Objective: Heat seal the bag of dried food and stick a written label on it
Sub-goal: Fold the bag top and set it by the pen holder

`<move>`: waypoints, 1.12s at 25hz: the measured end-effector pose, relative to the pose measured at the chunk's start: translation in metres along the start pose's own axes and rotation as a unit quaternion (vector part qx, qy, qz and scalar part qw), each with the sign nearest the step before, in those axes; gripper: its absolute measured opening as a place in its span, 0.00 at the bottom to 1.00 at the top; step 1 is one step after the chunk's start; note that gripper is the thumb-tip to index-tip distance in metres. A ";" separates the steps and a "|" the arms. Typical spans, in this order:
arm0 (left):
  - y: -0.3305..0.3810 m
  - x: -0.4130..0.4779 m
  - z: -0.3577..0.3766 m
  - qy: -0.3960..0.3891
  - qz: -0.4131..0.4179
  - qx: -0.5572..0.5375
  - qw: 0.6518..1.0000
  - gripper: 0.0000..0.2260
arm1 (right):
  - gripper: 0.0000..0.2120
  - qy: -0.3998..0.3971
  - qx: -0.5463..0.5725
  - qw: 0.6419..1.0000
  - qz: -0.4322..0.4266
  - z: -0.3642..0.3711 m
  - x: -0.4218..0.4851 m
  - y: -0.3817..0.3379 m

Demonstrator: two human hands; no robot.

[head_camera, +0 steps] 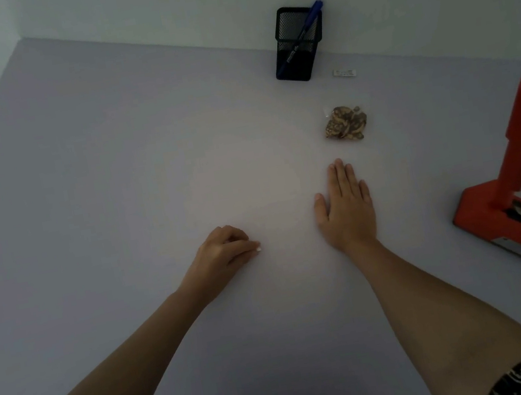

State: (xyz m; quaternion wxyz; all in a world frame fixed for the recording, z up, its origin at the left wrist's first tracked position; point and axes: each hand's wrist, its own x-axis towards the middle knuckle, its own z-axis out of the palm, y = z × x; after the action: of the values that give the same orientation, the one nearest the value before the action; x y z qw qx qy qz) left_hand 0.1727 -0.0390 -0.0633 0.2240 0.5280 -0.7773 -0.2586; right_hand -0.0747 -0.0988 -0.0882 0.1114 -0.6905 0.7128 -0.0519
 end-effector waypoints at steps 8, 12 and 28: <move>0.044 0.029 0.015 0.082 -0.250 -0.239 0.935 0.06 | 0.31 0.003 0.005 1.000 0.000 -0.001 -0.001 0.001; 0.059 0.037 0.026 0.107 -0.323 -0.313 0.887 0.11 | 0.31 0.005 0.010 1.000 -0.008 -0.002 -0.001 0.001; 0.048 -0.056 -0.028 0.280 -0.387 -0.312 0.821 0.05 | 0.26 0.063 0.082 0.991 -0.082 -0.019 -0.072 -0.101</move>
State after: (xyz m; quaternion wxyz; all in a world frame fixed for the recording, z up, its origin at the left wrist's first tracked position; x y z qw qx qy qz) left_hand 0.1755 0.0237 -0.0152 0.4663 0.7369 -0.2909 -0.3937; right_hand 0.0209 -0.0323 -0.0402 0.1178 -0.7304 0.6529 -0.1622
